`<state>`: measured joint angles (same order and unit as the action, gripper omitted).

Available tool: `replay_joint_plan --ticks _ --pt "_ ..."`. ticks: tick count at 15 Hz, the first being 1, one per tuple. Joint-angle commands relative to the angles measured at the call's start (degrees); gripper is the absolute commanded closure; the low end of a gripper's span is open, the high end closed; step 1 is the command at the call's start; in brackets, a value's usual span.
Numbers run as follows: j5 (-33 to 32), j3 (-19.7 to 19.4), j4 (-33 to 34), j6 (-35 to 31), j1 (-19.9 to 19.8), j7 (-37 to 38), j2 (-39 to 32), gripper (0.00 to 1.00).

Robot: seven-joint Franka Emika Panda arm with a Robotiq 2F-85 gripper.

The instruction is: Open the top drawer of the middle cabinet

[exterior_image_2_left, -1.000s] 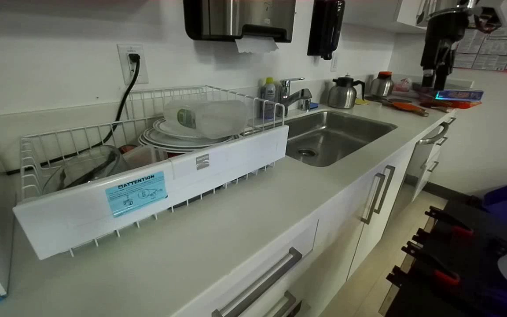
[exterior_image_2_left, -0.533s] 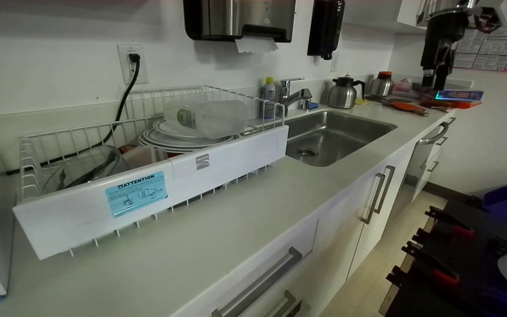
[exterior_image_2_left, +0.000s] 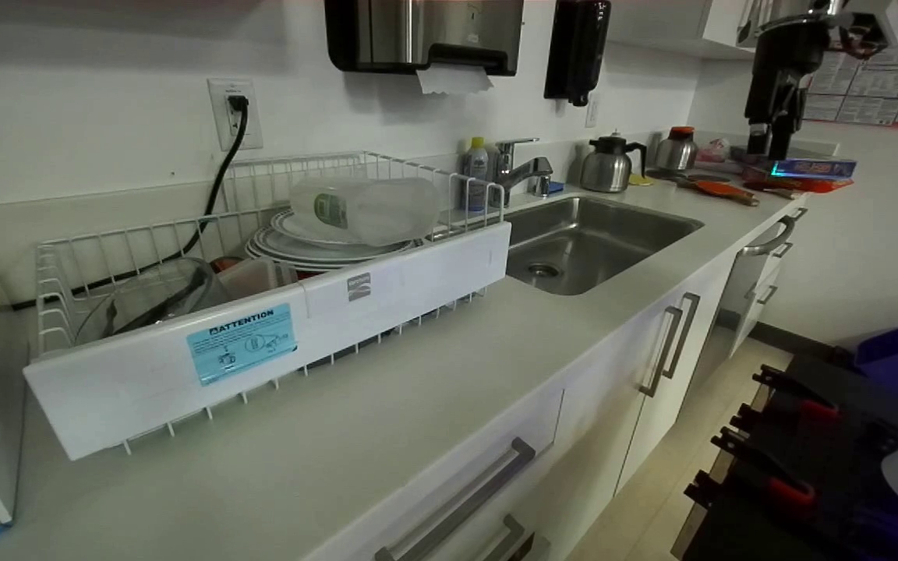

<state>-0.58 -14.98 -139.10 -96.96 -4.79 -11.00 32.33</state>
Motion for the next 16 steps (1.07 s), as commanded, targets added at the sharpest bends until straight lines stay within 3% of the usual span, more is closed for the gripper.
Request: replay_joint_plan --ticks 1,11,16 --pt "0.5 1.1 0.1 0.1 -1.3 -0.6 -0.2 0.00" --pt "0.5 1.5 -0.8 -0.1 -0.7 -2.0 0.9 0.00" --pt "-2.1 9.4 -12.0 -2.4 3.7 -5.2 11.1 0.00"
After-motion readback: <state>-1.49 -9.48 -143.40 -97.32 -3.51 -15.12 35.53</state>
